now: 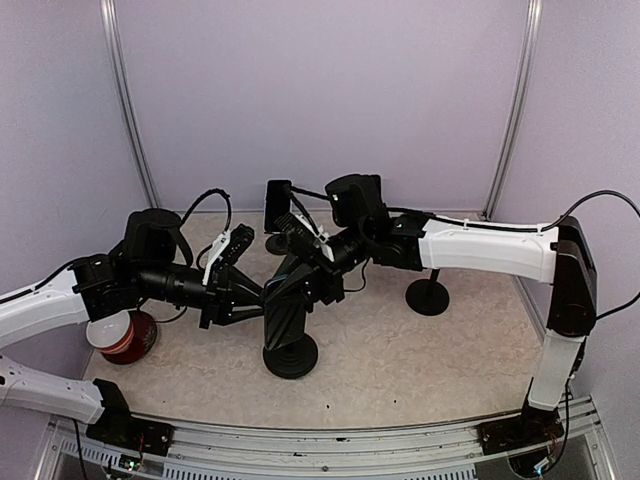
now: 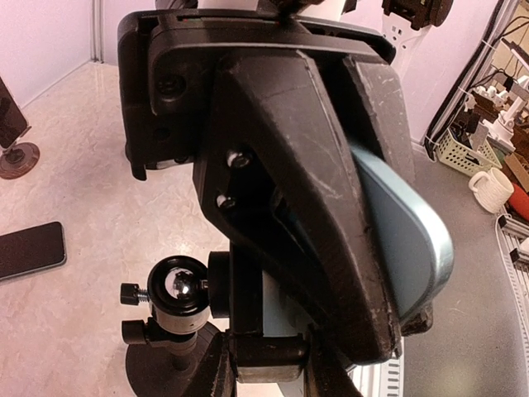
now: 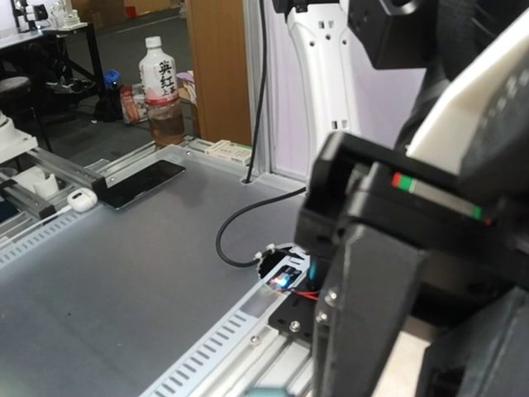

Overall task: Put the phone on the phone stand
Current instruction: Install the phone on the phone stand.

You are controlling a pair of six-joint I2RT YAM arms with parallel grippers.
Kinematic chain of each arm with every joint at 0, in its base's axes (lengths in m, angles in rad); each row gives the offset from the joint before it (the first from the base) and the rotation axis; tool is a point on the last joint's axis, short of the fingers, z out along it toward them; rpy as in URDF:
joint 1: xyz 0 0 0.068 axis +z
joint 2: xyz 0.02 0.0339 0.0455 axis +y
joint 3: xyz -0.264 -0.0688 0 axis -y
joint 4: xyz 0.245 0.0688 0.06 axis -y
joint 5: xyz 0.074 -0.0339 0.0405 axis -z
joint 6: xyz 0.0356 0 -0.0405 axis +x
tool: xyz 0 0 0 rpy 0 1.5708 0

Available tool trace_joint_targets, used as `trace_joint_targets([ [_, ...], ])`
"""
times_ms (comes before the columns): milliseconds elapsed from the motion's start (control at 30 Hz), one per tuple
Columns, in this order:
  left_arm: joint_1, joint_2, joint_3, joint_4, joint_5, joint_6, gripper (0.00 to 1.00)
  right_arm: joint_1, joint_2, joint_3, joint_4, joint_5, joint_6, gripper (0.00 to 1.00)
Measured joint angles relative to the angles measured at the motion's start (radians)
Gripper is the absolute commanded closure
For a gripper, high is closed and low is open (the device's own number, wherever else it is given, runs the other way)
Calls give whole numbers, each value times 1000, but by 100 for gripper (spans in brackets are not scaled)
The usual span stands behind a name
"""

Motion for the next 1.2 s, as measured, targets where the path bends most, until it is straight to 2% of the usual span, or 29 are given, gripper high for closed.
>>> trace_joint_targets([
  [600,0,-47,-31,-5,-21,-19,100,4,34,46,-64,-10,-45,100],
  [833,0,-67,-34,-37,-43,-23,100,4,53,66,-67,-10,-11,100],
  [933,6,-85,-34,-90,-48,-23,100,-9,66,78,-118,14,26,100],
  [1200,7,-98,-41,-97,-71,-31,100,-13,93,129,-181,60,48,100],
])
